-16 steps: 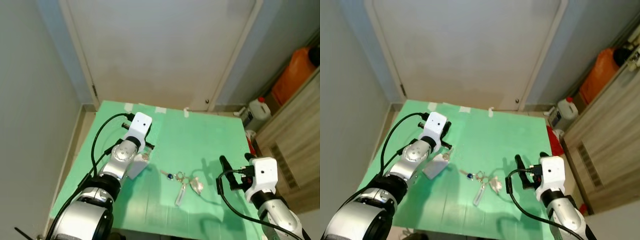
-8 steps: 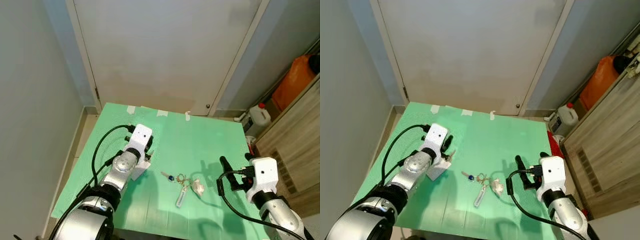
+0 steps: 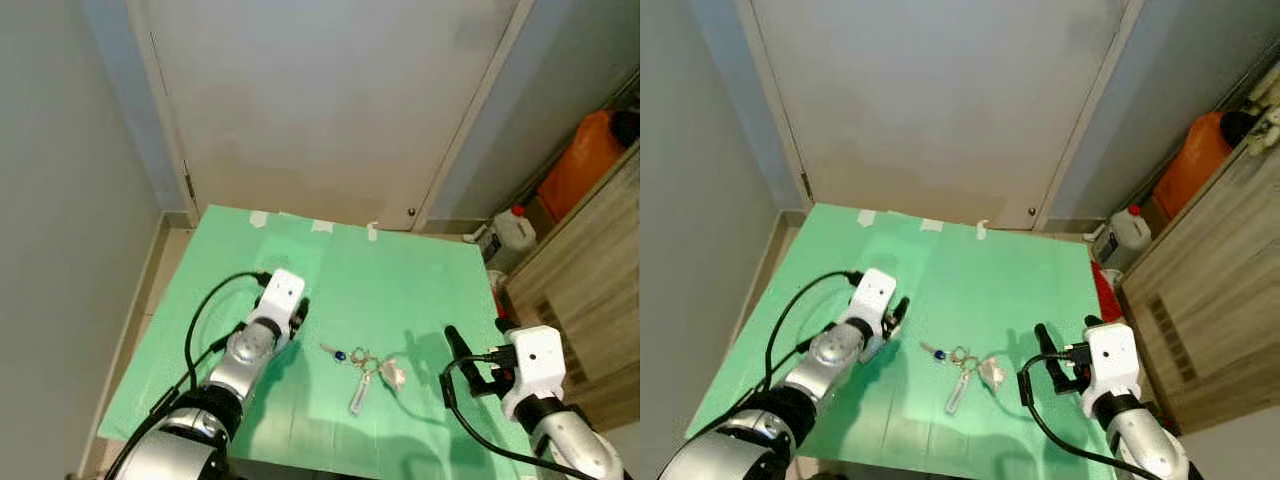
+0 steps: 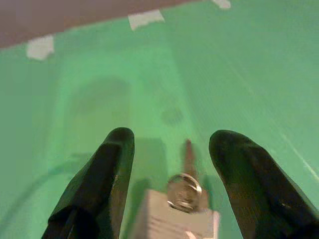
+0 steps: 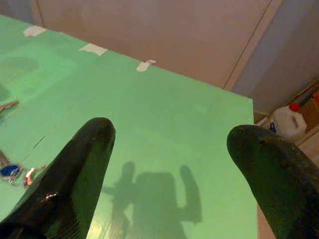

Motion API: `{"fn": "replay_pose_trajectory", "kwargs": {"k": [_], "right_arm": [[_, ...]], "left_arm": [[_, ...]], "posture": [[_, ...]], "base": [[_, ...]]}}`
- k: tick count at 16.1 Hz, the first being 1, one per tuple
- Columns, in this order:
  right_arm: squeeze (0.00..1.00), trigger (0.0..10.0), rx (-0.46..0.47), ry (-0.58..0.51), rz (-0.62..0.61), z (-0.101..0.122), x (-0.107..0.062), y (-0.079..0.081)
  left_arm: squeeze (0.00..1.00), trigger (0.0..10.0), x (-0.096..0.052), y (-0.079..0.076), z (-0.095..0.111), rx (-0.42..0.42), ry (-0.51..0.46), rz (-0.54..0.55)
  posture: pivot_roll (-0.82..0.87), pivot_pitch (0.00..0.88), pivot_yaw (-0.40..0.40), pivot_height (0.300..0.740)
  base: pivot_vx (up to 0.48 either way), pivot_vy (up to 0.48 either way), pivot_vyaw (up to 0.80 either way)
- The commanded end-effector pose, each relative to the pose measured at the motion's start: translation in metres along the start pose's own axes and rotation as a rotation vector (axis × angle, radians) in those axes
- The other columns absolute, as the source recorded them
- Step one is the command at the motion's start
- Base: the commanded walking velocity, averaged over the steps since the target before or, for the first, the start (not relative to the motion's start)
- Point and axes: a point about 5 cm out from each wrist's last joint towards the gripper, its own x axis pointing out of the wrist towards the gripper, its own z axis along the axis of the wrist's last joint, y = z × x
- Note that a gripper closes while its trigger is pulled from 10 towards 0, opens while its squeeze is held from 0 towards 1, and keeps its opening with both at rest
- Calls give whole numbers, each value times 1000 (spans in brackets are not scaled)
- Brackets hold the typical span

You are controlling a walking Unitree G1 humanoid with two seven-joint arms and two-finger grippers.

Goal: Hang keys on a hook

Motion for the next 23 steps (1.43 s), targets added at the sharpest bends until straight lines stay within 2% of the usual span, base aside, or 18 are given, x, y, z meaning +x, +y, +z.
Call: {"fn": "replay_pose_trajectory", "kwargs": {"k": [1, 3, 5, 7, 9, 18, 22, 23], "right_arm": [[0, 10000, -4, 1, -13, 4, -7, -8], [0, 10000, -13, 23, -2, 4, -18, -12], [0, 10000, -29, 78, 0, 1, -39, -19], [0, 10000, -37, 102, -2, 1, -47, -22], [0, 10000, -32, 139, -14, -14, -57, -25], [0, 10000, -30, 162, -6, -20, -63, -22], [0, 10000, -31, 165, 2, -20, -64, -23], [0, 10000, -32, 163, 1, -20, -63, -23]], "left_arm": [[0, 10000, -2, -4, -8, -5, 36, 2], [0, 10000, -3, -3, -13, 18, 48, 21], [0, 10000, -6, -1, -20, 22, 75, 42], [0, 10000, -7, 1, -23, 32, 86, 61], [0, 10000, -9, -3, -28, 28, 99, 50], [0, 10000, -11, -15, -37, 2, 152, -6], [0, 10000, -14, -32, -46, -71, 202, -89], [0, 1686, -14, -37, -45, -79, 197, -102]], "posture": [[-239, 133, -118, 740], [-261, 155, -132, 740], [-299, 199, -154, 740], [-312, 218, -160, 740], [-322, 228, -164, 740], [-327, 234, -176, 740], [-324, 226, -185, 740], [-328, 226, -187, 740]], "base": [[0, 0, 0], [0, 0, 0], [0, 0, 0], [0, 0, 0], [0, 0, 0], [0, 0, 0], [0, 0, 0], [0, 0, 0]]}}
